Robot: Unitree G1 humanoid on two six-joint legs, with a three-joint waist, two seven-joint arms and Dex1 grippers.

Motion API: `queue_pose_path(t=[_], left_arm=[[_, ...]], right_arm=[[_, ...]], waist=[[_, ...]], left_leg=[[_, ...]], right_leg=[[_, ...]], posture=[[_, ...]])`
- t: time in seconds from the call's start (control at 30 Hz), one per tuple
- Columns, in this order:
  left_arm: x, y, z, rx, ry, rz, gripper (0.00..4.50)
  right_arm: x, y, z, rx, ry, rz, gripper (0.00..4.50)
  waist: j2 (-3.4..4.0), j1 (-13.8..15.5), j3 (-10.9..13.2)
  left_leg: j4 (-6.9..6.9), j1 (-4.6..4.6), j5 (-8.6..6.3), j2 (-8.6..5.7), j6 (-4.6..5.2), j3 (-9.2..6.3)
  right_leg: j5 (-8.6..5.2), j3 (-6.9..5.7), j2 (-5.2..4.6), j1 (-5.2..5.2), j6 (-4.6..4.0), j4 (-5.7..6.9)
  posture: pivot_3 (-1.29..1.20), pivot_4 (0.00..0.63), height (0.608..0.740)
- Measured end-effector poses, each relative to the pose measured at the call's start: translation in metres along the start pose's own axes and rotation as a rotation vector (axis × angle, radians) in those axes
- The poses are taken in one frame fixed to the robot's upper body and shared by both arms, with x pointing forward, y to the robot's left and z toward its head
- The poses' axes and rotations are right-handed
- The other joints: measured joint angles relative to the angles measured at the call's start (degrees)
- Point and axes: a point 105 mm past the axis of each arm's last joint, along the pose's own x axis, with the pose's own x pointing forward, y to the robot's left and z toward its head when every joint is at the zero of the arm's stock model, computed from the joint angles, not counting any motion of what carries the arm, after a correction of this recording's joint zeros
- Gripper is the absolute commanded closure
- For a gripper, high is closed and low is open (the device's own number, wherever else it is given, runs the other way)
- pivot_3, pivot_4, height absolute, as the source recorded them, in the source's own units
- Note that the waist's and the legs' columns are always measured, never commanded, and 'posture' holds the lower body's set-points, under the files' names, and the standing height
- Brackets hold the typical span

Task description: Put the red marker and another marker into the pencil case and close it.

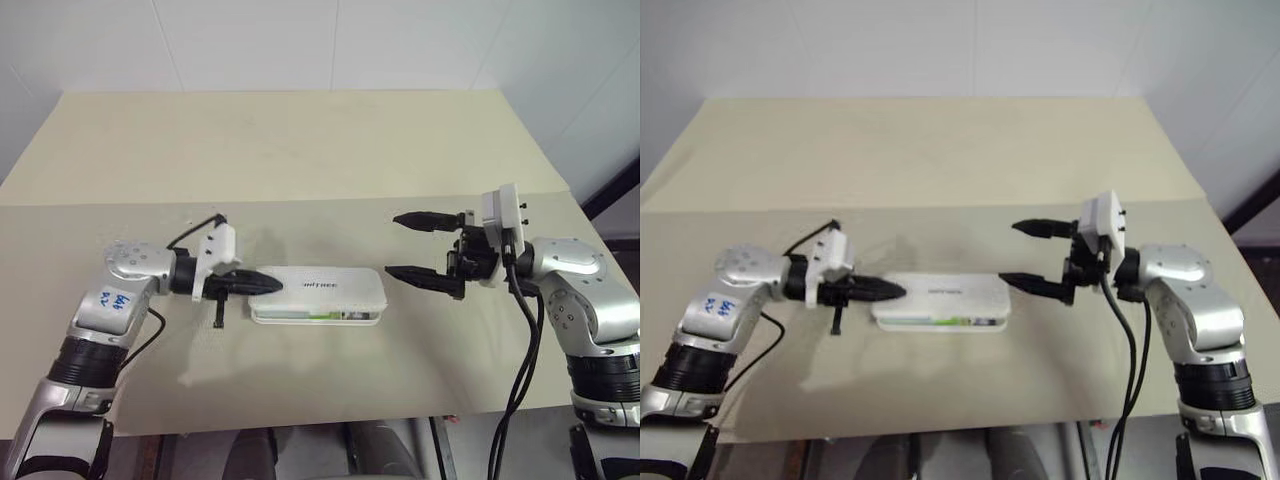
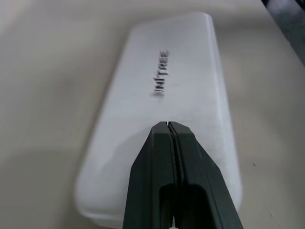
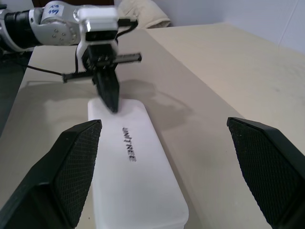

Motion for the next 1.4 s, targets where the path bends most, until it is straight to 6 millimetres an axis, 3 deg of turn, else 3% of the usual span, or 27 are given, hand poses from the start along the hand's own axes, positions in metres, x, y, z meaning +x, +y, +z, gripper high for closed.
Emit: queue_pose_path(t=[0.37, 0.57, 0.7, 1.03, 1.13, 1.17, 1.27, 1.4], left_arm=[[0.010, -0.001, -0.002, 0.054, 0.098, -0.006, 4.49], [0.025, 0.003, 0.008, 0.029, 0.011, 0.022, 4.49], [0.007, 0.011, 0.012, -0.005, -0.055, 0.110, 4.49], [-0.066, 0.015, 0.016, -0.003, -0.154, 0.345, 1.23], [-0.085, 0.020, 0.018, 0.019, -0.173, 0.453, 0.24], [-0.091, 0.021, 0.019, 0.024, -0.179, 0.483, 0.05], [-0.106, 0.017, 0.018, 0.025, -0.170, 0.524, 0.05], [-0.111, 0.014, 0.020, 0.035, -0.153, 0.509, 0.05]], right_arm=[[0.006, 0.008, 0.000, -0.013, -0.028, -0.025, 0.00], [0.006, 0.014, -0.003, 0.003, -0.030, -0.027, 0.00], [0.006, 0.014, -0.003, 0.007, -0.029, -0.020, 0.00], [-0.001, -0.002, 0.000, -0.018, -0.032, -0.011, 0.00], [-0.012, -0.009, -0.005, -0.074, 0.038, -0.031, 0.00], [-0.016, -0.011, -0.006, -0.077, 0.049, -0.039, 0.00], [-0.020, -0.014, -0.007, -0.081, 0.060, -0.047, 0.00], [-0.025, -0.017, -0.004, -0.090, 0.076, -0.046, 0.00]], waist=[[0.01, 0.00, 0.00], [0.00, 0.06, 0.00], [0.00, -0.48, 0.00], [0.00, -0.01, 0.01], [-0.02, 0.15, 0.02], [-0.03, 0.08, 0.02], [-0.02, -0.26, 0.03], [0.00, -0.27, 0.04]], left_leg=[[-0.04, 0.45, 0.00, -0.01, 0.00, 0.03], [-0.01, 0.44, 0.00, -0.04, 0.01, 0.01], [-0.24, 0.44, 0.00, -0.03, 0.01, 0.04], [-0.39, 0.41, 0.00, 0.01, 0.00, 0.09], [-0.39, 0.40, 0.00, 0.00, 0.00, 0.09], [-0.40, 0.40, 0.00, 0.00, 0.00, 0.10], [-0.45, 0.42, 0.00, 0.01, 0.00, 0.13], [-0.44, 0.43, 0.00, 0.03, 0.00, 0.13]], right_leg=[[-0.01, 0.06, 0.00, 0.42, -0.02, -0.02], [0.02, 0.09, -0.01, 0.50, 0.04, -0.07], [0.00, 0.09, 0.00, 0.31, 0.00, -0.03], [-0.06, 0.06, -0.04, 0.20, -0.11, -0.08], [-0.06, 0.05, -0.06, 0.20, -0.11, -0.13], [-0.06, 0.05, -0.05, 0.21, -0.11, -0.13], [-0.07, 0.07, -0.05, 0.18, -0.11, -0.13], [-0.07, 0.06, -0.02, 0.17, -0.12, -0.09]], posture=[[0.00, 0.150, 0.740], [0.00, 0.150, 0.740], [0.00, 0.150, 0.740], [0.00, 0.150, 0.740], [0.00, 0.150, 0.740], [0.00, 0.150, 0.740], [0.00, 0.150, 0.740], [0.00, 0.150, 0.740]])
